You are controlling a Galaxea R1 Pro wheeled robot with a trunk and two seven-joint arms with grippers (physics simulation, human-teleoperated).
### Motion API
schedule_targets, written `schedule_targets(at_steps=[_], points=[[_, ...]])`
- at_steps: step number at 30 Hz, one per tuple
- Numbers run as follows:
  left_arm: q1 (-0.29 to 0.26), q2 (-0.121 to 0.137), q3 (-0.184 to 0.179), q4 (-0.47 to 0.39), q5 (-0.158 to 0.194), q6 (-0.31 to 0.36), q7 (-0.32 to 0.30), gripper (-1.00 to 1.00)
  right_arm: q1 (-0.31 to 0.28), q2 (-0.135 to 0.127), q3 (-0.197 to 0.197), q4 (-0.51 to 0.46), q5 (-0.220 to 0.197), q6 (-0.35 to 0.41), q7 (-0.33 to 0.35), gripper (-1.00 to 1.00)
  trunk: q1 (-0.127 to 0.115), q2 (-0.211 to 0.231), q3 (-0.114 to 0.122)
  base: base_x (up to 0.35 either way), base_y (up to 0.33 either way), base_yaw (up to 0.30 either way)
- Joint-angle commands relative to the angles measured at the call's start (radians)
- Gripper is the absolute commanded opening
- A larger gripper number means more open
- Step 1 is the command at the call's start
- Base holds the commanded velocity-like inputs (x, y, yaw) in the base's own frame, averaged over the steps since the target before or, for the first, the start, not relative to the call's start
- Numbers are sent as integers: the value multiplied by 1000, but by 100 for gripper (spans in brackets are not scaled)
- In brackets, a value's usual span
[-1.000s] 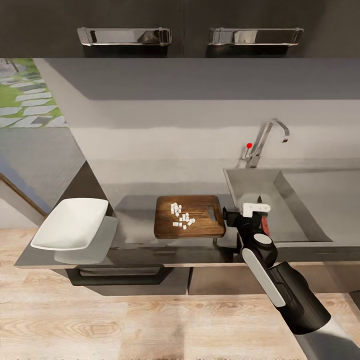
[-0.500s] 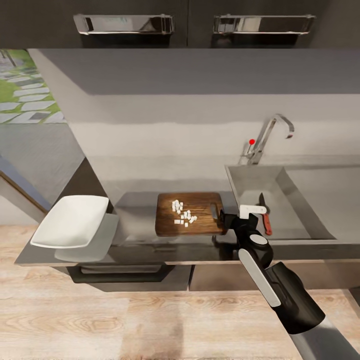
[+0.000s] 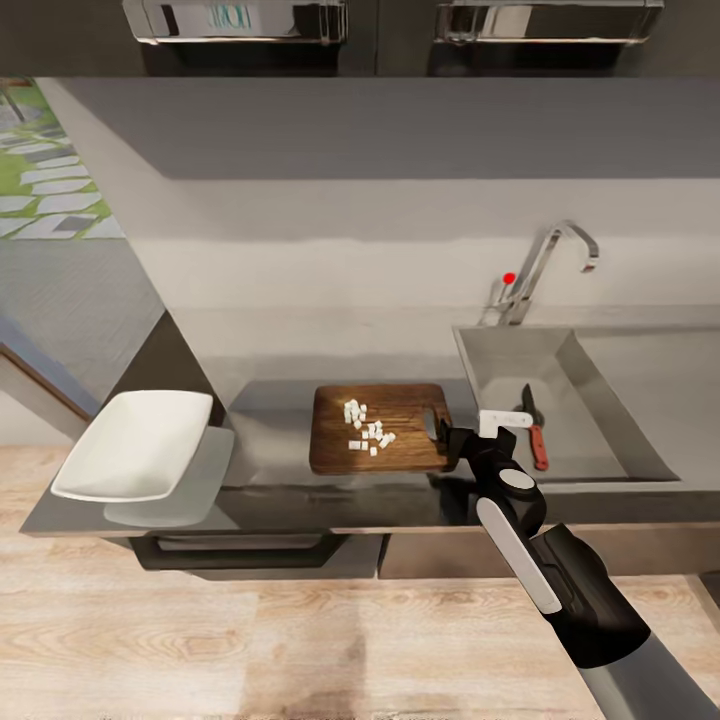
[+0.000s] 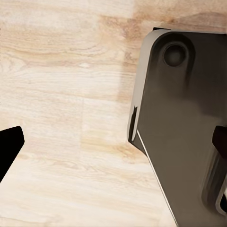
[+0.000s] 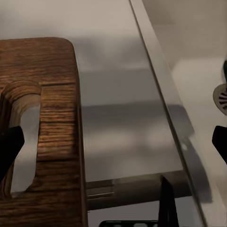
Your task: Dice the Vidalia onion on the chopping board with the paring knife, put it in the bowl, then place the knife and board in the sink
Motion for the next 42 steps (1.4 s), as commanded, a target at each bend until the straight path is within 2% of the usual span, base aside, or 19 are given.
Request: schedule_targets(at_steps=[1, 31, 37, 42], points=[[1, 1, -4, -2, 5, -2, 5, 100, -1, -1, 3, -1, -8, 2, -10, 100, 1, -2, -3, 106, 47, 0], [1, 1, -4, -2, 5, -2, 5, 100, -1, -1, 6, -1, -8, 3, -11, 100, 1, -2, -49, 11, 2, 0], [0, 0, -4, -2, 5, -2, 5, 100, -1, 0, 6, -1, -8, 72, -10, 100, 1, -2, -50, 0, 0, 0], [1, 1, -4, -2, 5, -2, 5, 100, -1, 2, 6, -1, -8, 80, -10, 100, 1, -2, -50, 0, 0, 0]])
